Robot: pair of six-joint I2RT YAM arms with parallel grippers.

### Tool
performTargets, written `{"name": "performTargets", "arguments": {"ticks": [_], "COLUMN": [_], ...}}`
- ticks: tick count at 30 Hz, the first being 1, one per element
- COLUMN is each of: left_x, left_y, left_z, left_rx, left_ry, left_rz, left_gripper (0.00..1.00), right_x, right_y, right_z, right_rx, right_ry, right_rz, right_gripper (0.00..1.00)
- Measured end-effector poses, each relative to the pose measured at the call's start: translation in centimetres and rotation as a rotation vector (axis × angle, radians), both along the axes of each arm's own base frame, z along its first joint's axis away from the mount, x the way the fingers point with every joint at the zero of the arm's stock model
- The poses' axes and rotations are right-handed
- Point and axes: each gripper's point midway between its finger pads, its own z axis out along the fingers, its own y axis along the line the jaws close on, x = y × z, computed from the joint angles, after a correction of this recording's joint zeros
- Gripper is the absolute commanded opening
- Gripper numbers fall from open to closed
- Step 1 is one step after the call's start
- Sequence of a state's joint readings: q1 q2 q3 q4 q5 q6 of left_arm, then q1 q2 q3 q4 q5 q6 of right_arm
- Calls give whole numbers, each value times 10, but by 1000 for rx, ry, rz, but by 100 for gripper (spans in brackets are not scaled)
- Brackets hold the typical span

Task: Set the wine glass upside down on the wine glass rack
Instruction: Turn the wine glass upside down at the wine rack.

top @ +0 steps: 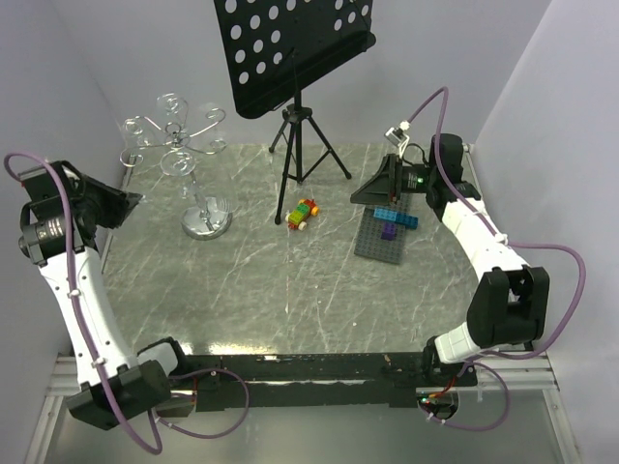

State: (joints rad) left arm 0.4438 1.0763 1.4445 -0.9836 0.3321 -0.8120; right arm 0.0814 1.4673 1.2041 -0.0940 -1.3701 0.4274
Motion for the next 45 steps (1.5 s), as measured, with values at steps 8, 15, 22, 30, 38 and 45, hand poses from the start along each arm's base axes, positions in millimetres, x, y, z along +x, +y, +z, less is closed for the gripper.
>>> {"name": "performTargets", "arguments": {"ticks": [8,15,22,30,38,45], "left_x": [23,32,44,57,66,72], "left_y": [2,-4,-5,-3,2,2], "left_z": [2,23,30,27,27,27], "left_rx": [-135,-170,-220,-272,-286,-315], "left_ry": [-99,-191,-234,-238,-247,-254], "left_rz": [-5,-42,-58,-60,-53,-57], "left_gripper": [1,1,1,1,1,1], "right_x": [9,18,24,27,30,32], "right_y": [-4,-6,-8,-10,-11,-11], "right_z": [7,3,2,6,6,8], "right_rx": [21,29,38,52,59,64], "right_ry": [-17,-1,12,3,8,7], "right_rz": [-12,-22,-28,-30,-32,-35], "right_gripper": [100,100,100,100,100,100]}}
